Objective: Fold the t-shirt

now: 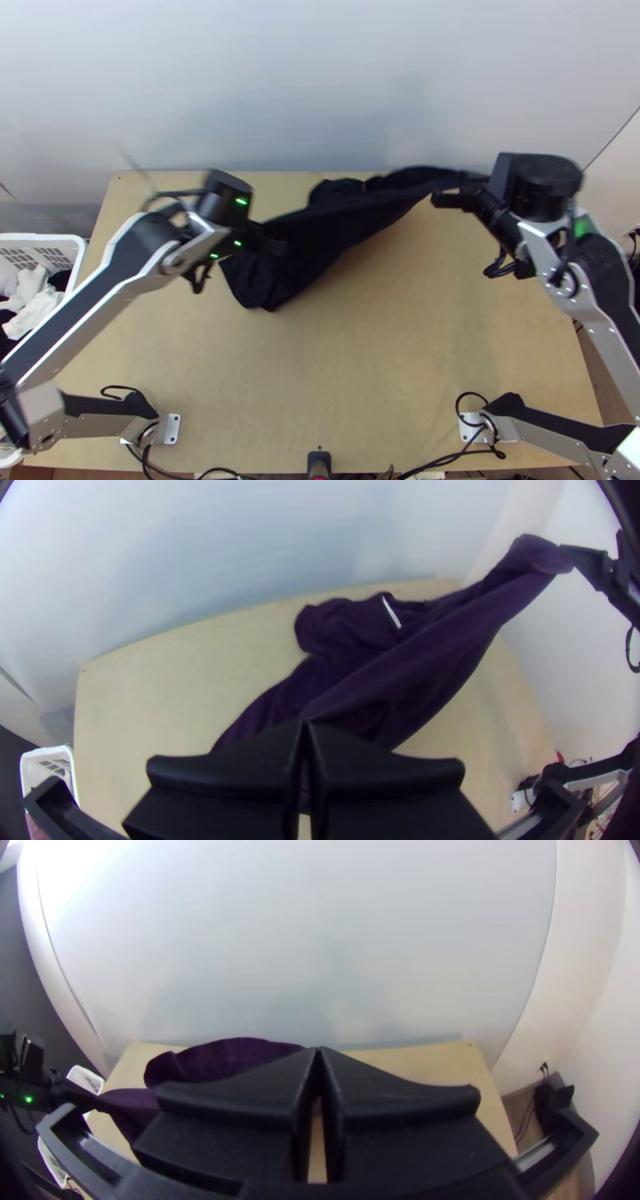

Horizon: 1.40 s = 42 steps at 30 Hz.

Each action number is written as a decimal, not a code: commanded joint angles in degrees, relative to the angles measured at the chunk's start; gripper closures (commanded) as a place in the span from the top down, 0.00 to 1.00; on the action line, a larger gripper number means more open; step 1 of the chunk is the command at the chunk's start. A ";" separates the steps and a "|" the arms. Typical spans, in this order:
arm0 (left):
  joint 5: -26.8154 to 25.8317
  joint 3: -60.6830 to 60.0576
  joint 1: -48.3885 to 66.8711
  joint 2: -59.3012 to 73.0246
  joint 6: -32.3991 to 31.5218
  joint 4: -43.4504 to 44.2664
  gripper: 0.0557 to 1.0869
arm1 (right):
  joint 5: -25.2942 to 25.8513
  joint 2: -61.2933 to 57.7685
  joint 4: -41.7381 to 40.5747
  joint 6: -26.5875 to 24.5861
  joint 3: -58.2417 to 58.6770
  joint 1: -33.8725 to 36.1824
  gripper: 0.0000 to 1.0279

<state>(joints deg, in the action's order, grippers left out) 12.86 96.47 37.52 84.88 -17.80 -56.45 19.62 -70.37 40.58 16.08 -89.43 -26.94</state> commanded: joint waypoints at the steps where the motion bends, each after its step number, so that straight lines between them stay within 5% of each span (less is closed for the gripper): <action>1: 0.32 6.37 -5.88 -6.31 0.40 0.02 0.04 | 6.49 -0.21 0.03 -4.03 -11.21 -1.27 0.03; 12: 5.24 30.89 -9.57 -4.64 5.67 4.15 0.04 | 18.97 -0.03 -5.68 -19.94 -21.23 -8.31 0.03; 23: 10.34 32.47 -7.28 -10.79 15.08 13.29 0.04 | 26.09 1.81 -17.90 -36.03 -21.58 -12.61 0.03; 42: 10.69 27.46 8.63 -15.45 11.03 -4.20 0.04 | 29.07 6.74 -14.91 -37.26 -18.15 -16.30 0.03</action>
<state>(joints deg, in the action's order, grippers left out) 24.21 126.80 40.21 70.11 -3.51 -54.48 48.45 -65.54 23.64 -21.50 -109.80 -41.58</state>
